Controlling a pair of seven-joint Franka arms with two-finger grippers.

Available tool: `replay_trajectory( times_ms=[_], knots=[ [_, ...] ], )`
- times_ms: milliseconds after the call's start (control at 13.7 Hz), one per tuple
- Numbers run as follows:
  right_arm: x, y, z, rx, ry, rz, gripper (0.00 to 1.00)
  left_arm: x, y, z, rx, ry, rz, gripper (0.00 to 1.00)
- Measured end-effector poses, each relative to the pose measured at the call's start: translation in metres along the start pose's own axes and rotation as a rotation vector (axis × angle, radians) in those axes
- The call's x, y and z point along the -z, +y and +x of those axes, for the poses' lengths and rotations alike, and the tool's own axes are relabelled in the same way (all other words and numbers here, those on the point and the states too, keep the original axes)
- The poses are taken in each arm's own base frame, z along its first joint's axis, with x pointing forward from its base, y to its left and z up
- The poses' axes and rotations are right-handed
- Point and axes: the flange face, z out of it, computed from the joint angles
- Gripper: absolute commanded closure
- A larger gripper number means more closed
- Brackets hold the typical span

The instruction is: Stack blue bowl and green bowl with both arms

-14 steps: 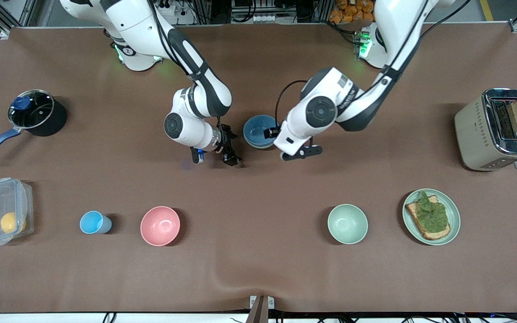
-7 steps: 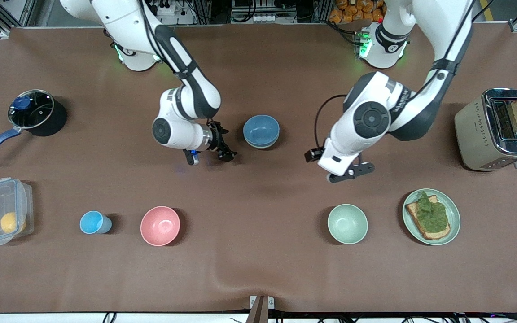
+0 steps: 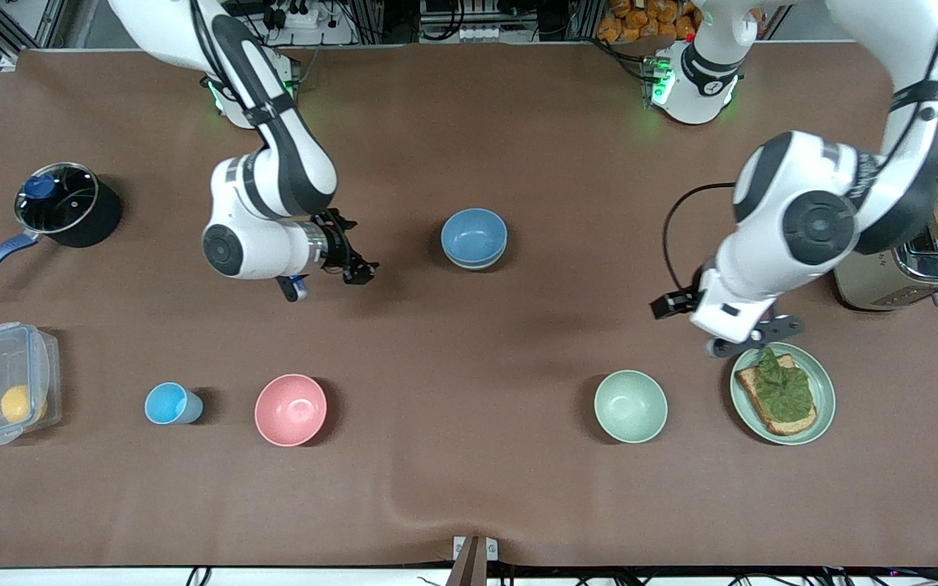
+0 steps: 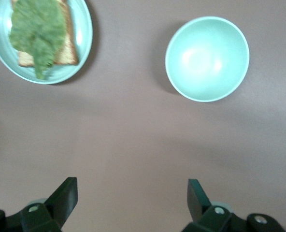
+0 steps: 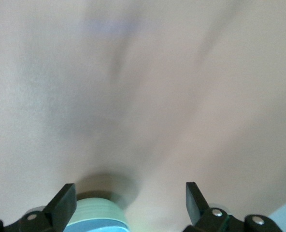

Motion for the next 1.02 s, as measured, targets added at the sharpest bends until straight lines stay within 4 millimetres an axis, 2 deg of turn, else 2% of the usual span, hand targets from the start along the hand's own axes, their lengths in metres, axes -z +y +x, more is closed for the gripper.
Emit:
replay_trajectory(
  times_ms=[219,438,658,877,1023],
  knots=[
    [0.055,0.014,0.01,0.037,0.035,-0.088,0.0,0.012,-0.021,0.008,0.034,-0.006,0.01,0.0],
    [0.107,0.026,0.028,0.094,0.047,-0.116,0.0,0.023,-0.068,0.024,0.103,-0.024,0.024,0.0],
    [0.147,0.054,0.078,0.232,0.06,-0.174,0.0,0.04,-0.086,0.021,0.108,-0.032,0.027,0.0],
    [0.173,0.088,0.14,0.355,0.029,-0.176,0.0,0.06,-0.108,0.015,0.072,-0.034,0.051,0.0],
    [0.193,0.104,0.169,0.425,0.053,-0.178,0.0,0.071,-0.125,0.013,0.024,-0.029,0.051,0.0]
  ],
)
